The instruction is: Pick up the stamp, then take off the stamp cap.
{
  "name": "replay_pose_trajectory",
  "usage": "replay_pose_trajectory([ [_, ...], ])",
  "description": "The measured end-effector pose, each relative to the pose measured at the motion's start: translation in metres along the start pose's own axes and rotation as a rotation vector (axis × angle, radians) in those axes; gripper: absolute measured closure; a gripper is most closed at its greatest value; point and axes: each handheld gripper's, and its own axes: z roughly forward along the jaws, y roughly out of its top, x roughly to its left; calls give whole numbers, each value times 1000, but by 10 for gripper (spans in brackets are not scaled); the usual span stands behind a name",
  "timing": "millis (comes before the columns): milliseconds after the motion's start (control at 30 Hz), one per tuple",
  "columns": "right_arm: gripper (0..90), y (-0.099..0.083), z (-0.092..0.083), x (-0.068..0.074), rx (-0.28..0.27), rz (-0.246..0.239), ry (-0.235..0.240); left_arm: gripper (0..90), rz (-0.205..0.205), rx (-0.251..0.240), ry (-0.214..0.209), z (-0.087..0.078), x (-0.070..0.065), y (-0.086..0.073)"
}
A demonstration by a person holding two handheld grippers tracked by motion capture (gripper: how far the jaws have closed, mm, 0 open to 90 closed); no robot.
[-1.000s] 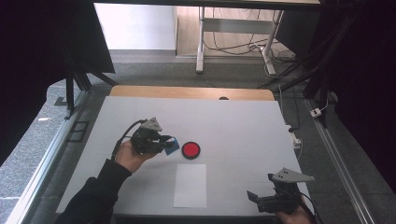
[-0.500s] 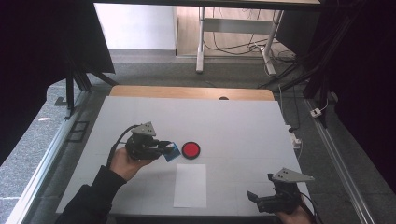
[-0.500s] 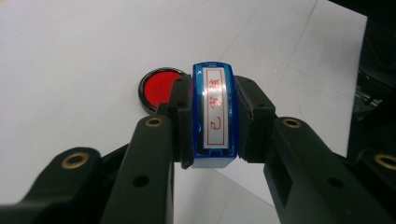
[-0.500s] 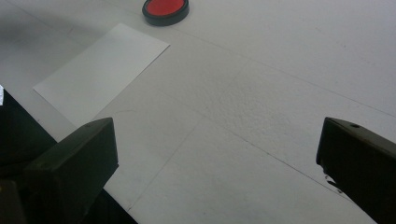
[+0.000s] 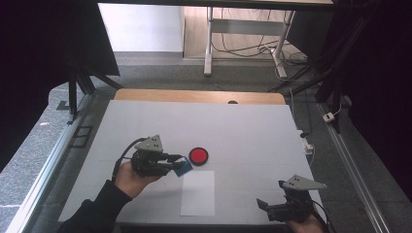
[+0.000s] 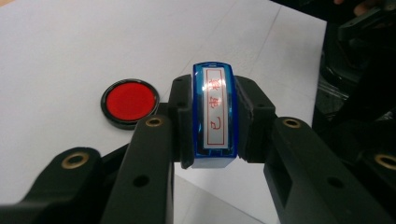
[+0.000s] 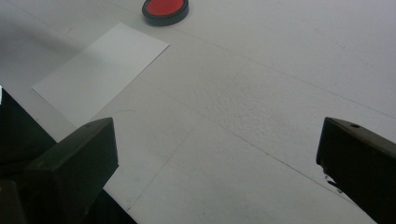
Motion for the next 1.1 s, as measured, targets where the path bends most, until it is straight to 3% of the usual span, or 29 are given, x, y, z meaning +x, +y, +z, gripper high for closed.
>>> replay_pose_trajectory([
  [367, 0, 0, 0, 0, 2, -1, 0, 703, 14, -21, -34, 0, -12, 0],
  [533, 0, 0, 0, 0, 2, 2, -2, 703, 24, -7, -39, 2, -17, 0],
  [800, 0, 1, -1, 3, -9, -20, -17, 704, 13, -5, -40, 5, -15, -2],
  [867, 0, 1, -2, 2, 0, -18, -9, 703, 6, -5, -37, 5, -15, -2],
  [1000, 0, 4, -3, 2, -33, 2, 23, 703, 11, -4, -38, 6, -14, -2],
  [1100, 0, 6, -2, 5, -42, -18, 36, 703, 14, 2, -39, 7, -14, -2],
])
